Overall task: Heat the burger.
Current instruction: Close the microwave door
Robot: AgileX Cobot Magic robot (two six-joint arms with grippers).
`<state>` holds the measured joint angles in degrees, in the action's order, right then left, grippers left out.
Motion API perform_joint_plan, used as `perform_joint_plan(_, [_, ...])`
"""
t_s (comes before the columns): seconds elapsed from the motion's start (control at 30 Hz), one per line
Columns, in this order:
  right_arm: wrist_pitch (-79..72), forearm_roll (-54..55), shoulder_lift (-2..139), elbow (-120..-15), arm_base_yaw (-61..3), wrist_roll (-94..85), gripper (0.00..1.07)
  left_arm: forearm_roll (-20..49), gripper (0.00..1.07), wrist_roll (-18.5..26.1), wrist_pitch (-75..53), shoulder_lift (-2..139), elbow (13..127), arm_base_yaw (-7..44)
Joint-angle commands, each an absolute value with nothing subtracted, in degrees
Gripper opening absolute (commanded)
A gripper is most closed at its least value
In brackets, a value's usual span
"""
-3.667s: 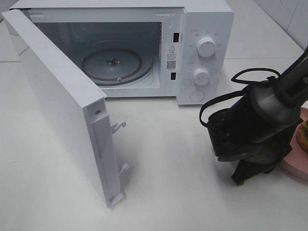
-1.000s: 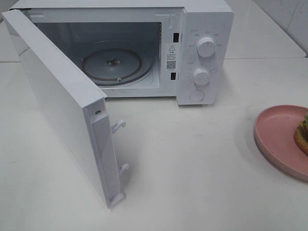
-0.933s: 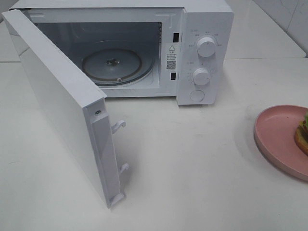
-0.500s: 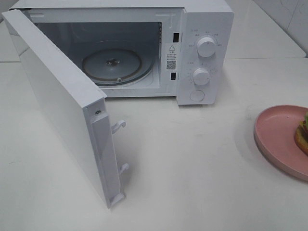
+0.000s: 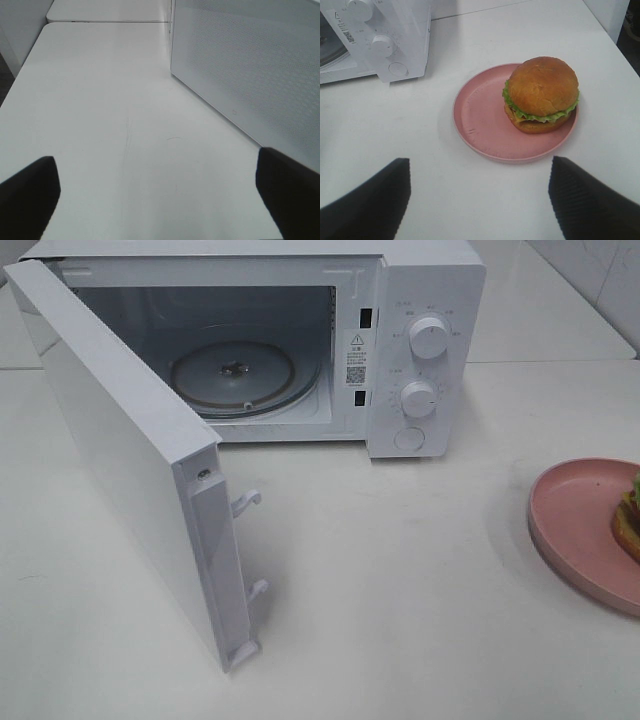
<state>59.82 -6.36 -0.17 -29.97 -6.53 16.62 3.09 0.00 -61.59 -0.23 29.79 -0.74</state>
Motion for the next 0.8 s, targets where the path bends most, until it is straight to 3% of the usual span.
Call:
perform_joint_plan(0.03, [59.5, -6.4, -1.8, -29.9, -6.1, 16.1, 0.76, 3.1, 1.00, 0.0, -61.1, -1.3, 29.6, -0.8])
perform_joint_plan(0.8, [59.5, -6.4, -1.8, -29.9, -6.1, 16.0, 0.76, 3.2, 1.00, 0.3, -61.1, -1.3, 29.6, -0.8])
